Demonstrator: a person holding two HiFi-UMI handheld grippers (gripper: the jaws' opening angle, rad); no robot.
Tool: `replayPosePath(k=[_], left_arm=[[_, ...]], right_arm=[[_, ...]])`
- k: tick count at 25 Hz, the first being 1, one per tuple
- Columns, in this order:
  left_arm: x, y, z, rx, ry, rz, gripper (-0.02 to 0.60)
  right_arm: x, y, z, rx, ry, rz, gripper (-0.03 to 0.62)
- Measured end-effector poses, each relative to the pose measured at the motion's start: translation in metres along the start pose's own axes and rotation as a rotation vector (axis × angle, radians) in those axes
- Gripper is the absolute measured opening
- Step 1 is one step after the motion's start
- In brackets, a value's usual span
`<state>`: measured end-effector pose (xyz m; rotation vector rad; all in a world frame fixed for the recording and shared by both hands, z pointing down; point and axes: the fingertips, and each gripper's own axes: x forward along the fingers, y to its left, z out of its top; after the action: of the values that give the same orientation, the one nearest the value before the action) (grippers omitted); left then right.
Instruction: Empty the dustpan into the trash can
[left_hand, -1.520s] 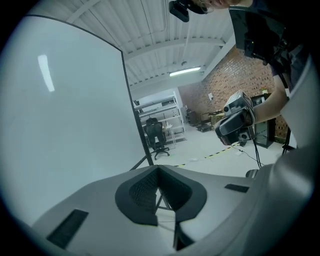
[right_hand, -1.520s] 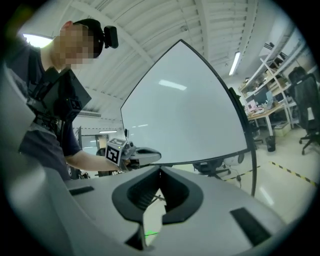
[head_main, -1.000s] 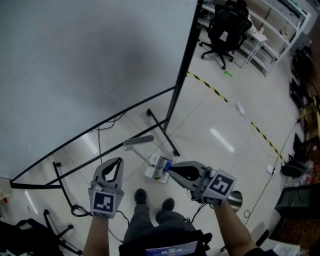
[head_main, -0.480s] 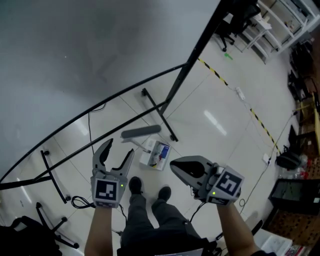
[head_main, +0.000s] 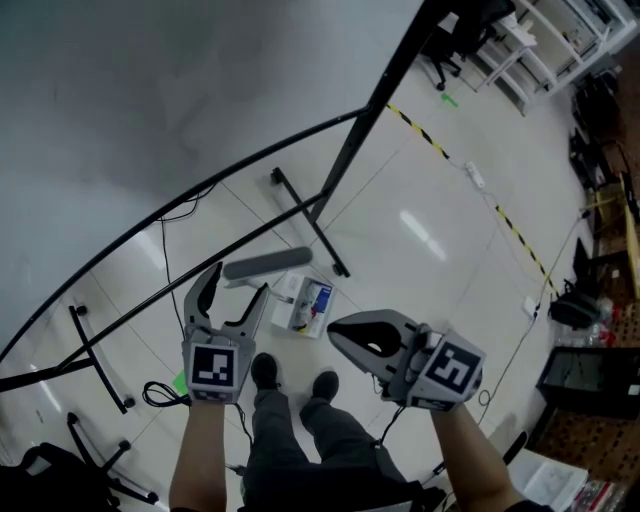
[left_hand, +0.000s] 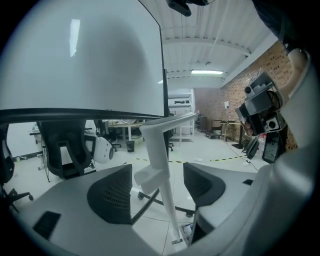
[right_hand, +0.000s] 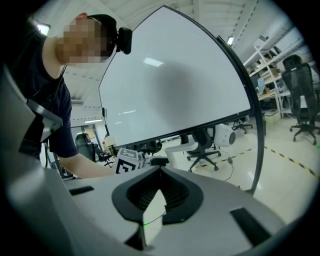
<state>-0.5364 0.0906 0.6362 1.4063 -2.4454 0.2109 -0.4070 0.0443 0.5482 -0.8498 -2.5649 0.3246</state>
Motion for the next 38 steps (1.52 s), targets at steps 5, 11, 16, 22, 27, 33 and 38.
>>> replayPosePath(k=[5, 11, 16, 22, 27, 33, 38], left_arm=[[0.008, -0.013, -0.005, 0.042, -0.021, -0.109, 0.317], [0.015, -0.008, 0.002, 0.042, -0.066, -0.112, 0.316], [0.018, -0.002, 0.005, 0.023, -0.087, -0.041, 0.313], [0.015, 0.0, 0.007, 0.011, -0.1, -0.085, 0.19], [0.013, 0.003, 0.005, -0.025, -0.08, -0.132, 0.188], [0.011, -0.003, 0.004, 0.045, -0.058, -0.138, 0.187], [0.012, -0.012, 0.006, 0.035, -0.045, -0.203, 0.178]], right_arm=[[0.0, -0.005, -0.014, 0.002, -0.002, -0.001, 0.008], [0.005, -0.007, -0.031, 0.032, 0.013, 0.0, 0.008], [0.013, -0.006, -0.031, 0.038, 0.023, -0.002, 0.008], [0.019, -0.009, -0.027, 0.043, 0.016, -0.007, 0.008], [0.016, -0.012, -0.032, 0.057, 0.028, -0.033, 0.008], [0.007, -0.012, -0.032, 0.079, 0.002, -0.065, 0.008], [0.003, -0.013, -0.039, 0.088, 0.008, -0.087, 0.008]])
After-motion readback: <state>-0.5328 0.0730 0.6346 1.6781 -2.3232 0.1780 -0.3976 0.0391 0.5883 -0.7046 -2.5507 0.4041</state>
